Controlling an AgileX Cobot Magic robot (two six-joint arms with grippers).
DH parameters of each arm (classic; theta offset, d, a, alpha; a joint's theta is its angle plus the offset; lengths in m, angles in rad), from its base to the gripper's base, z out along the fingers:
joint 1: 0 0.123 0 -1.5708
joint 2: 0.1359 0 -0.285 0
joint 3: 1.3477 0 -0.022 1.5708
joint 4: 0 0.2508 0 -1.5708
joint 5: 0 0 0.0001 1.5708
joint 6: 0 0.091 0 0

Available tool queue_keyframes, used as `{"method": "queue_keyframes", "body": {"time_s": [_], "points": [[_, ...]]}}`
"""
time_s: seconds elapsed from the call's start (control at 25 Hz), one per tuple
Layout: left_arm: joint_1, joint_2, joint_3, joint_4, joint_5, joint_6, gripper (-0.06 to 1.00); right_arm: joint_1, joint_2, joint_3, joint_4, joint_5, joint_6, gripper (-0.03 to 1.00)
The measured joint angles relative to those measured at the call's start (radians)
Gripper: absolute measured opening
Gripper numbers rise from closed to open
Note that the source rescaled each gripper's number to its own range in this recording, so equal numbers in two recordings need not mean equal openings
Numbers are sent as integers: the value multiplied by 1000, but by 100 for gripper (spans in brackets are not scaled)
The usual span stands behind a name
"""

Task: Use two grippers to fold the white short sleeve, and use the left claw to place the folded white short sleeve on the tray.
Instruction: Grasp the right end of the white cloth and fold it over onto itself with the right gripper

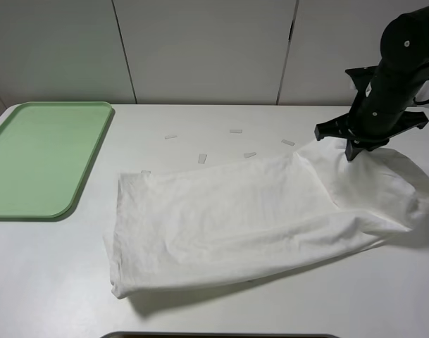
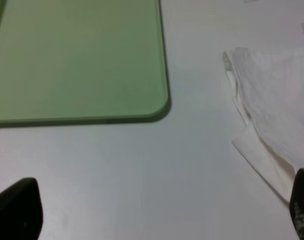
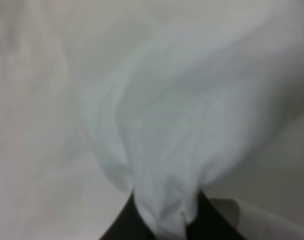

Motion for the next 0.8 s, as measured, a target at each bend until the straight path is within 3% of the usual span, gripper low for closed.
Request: {"method": "queue_keyframes", "body": {"time_s": [0.2,0.48,0.72,0.8], "points": [[0,0,0,0,0,0,100,92,0,0,53,3,50,0],[0,0,0,0,0,0,100,120,17,0,121,-2,60,0],[0,0,0,0,0,0,100,142,65,0,222,-33,36,21],[0,0,0,0,0,0,100,168,66,0,290,-69,-20,23]]}}
